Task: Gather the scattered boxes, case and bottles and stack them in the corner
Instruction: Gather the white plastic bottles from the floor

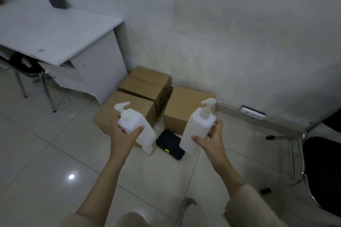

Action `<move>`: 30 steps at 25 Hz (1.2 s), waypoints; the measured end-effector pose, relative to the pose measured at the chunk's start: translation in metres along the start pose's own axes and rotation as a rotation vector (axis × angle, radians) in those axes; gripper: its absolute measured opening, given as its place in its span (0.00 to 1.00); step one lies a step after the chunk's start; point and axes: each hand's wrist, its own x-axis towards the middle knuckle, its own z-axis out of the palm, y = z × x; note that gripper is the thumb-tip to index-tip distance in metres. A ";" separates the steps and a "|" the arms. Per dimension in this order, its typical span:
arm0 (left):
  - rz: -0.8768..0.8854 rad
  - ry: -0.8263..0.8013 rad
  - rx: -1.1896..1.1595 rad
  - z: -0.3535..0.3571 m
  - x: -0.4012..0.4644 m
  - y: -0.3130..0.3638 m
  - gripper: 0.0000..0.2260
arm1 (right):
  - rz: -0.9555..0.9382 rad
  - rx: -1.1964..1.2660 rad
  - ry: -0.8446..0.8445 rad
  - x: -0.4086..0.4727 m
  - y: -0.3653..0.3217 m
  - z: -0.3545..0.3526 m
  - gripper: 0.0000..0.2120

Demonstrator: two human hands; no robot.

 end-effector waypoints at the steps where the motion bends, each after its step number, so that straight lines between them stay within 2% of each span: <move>1: -0.001 0.023 0.002 0.007 0.013 0.003 0.31 | -0.003 -0.029 -0.046 0.022 -0.004 0.001 0.32; 7: -0.112 0.089 -0.003 0.025 0.083 -0.006 0.31 | 0.071 -0.147 -0.178 0.134 -0.005 0.035 0.30; 13: -0.165 0.110 0.111 0.047 0.168 -0.019 0.30 | 0.087 -0.229 -0.247 0.238 0.013 0.078 0.35; 17: -0.227 0.116 0.183 0.081 0.217 -0.059 0.26 | 0.145 -0.249 -0.246 0.296 0.050 0.098 0.32; 20: -0.315 0.147 0.198 0.109 0.245 -0.122 0.26 | 0.141 -0.320 -0.253 0.336 0.106 0.120 0.28; 23: -0.403 0.195 0.186 0.143 0.276 -0.216 0.22 | 0.082 -0.391 -0.325 0.379 0.198 0.147 0.20; 27: -0.412 0.263 0.172 0.183 0.306 -0.350 0.16 | 0.099 -0.434 -0.434 0.420 0.340 0.177 0.23; 30: -0.480 0.363 0.254 0.204 0.317 -0.424 0.23 | 0.123 -0.474 -0.456 0.436 0.425 0.192 0.25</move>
